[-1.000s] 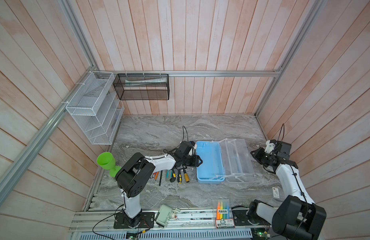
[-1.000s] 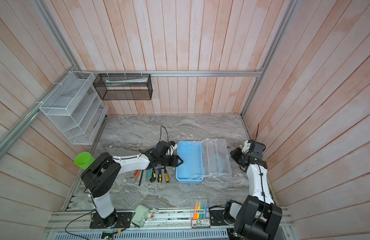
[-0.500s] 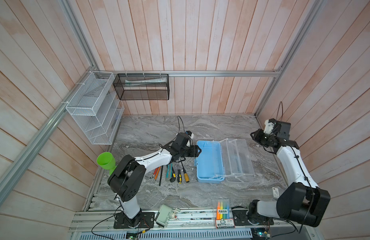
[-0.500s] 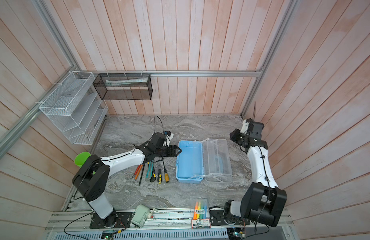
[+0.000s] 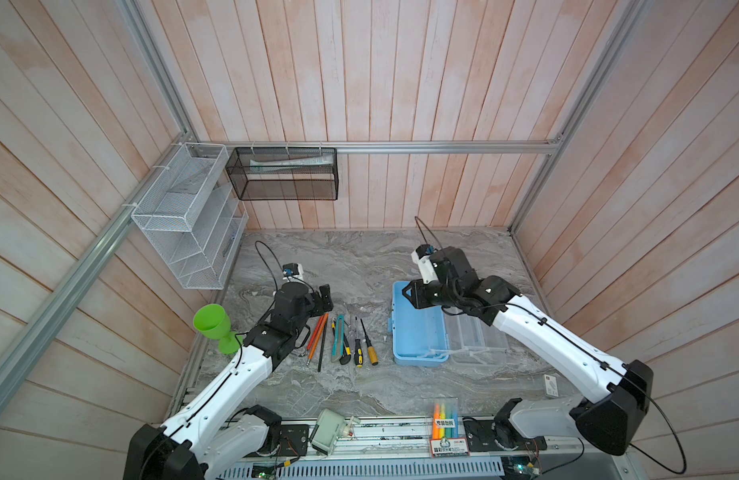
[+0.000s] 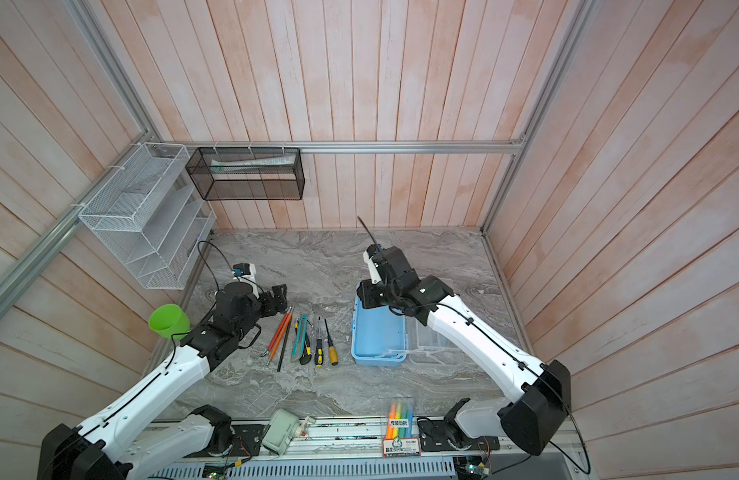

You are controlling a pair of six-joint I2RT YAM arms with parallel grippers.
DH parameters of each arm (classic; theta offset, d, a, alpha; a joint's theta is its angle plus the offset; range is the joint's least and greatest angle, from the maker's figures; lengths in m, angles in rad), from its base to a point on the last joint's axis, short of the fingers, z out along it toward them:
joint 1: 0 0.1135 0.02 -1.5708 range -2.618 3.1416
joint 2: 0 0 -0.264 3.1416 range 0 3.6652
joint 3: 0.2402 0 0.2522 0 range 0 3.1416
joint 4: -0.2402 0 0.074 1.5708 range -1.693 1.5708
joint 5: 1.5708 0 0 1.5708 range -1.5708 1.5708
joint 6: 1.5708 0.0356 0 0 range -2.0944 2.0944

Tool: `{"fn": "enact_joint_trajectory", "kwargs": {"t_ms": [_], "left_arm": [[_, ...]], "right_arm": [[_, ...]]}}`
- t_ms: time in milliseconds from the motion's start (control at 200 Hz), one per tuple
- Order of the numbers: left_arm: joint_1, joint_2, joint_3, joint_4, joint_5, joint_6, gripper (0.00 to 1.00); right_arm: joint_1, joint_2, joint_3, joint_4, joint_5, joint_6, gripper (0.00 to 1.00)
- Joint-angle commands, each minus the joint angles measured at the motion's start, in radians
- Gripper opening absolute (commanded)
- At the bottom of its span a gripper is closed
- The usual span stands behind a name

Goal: Pack the tool kit
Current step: 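Release the lid and move the right gripper to the tools while the left draws back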

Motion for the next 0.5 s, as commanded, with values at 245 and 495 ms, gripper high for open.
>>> {"fn": "enact_joint_trajectory", "kwargs": {"t_ms": [245, 495], "left_arm": [[0.04, -0.295, -0.289, 0.089, -0.151, 0.05, 1.0], [0.054, -0.32, -0.325, 0.112, -0.099, 0.069, 1.0]], "right_arm": [[0.242, 0.325, 0.148, -0.214, 0.134, 0.11, 0.34], [0.267, 0.526, 0.234, -0.221, 0.059, 0.074, 0.34]]}}
